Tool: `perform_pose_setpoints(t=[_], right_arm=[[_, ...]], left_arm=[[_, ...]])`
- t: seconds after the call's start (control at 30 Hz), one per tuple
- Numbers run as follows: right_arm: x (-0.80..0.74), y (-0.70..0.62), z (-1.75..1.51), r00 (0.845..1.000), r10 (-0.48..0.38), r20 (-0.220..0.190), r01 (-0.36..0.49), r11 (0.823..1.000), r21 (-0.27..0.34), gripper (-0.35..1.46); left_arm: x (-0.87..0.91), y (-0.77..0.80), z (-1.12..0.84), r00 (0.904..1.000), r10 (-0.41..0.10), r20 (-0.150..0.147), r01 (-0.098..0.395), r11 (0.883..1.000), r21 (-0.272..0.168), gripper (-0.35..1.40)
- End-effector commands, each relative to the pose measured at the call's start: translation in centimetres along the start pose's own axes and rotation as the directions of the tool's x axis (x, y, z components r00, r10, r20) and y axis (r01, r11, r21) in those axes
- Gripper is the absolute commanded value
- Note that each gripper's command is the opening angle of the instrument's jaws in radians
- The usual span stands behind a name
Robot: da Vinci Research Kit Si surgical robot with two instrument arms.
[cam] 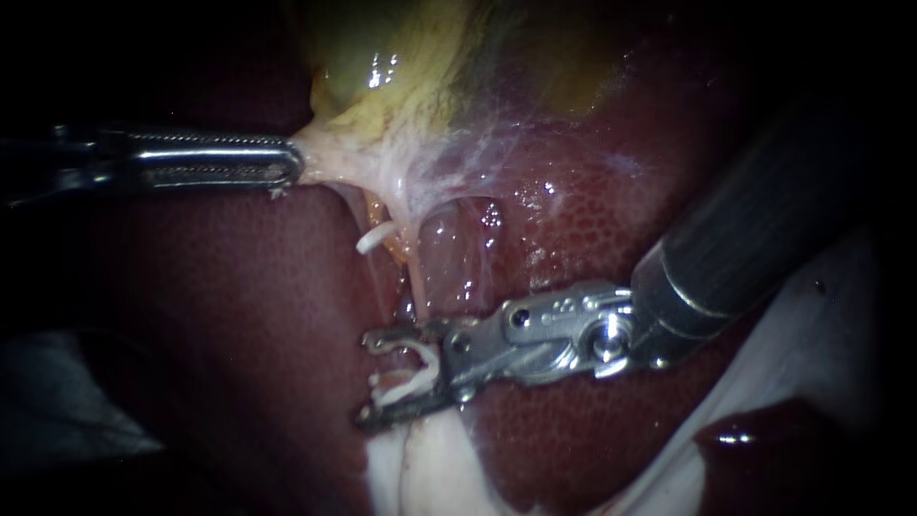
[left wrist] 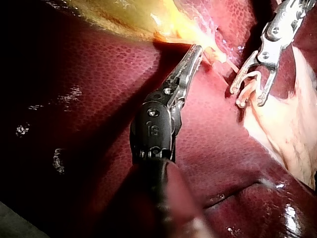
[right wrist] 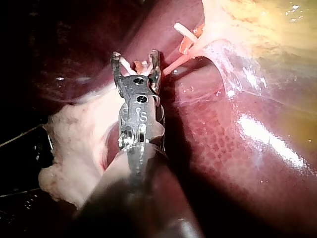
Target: Clipping first clip right tube
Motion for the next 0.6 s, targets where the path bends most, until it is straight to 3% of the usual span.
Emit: perform_pose_setpoints(t=[0.03,0.37,0.6], right_arm=[[0.0,0.0,0.0,1.0,-0.001,-0.003,0.001,1.0,0.001,0.5],[0.12,-0.15,-0.16,0.997,0.065,-0.03,-0.065,0.998,0.027,0.5],[0.21,-0.21,-0.52,0.989,0.137,-0.061,-0.134,0.99,0.049,0.5]], left_arm=[[0.0,0.0,0.0,1.0,0.0,0.0,0.0,1.0,0.0,-0.35],[0.01,0.0,-0.01,1.0,0.0,0.0,0.0,1.0,-0.001,-0.35],[0.01,-0.01,-0.01,1.0,0.0,0.0,0.0,1.0,-0.001,-0.35]])
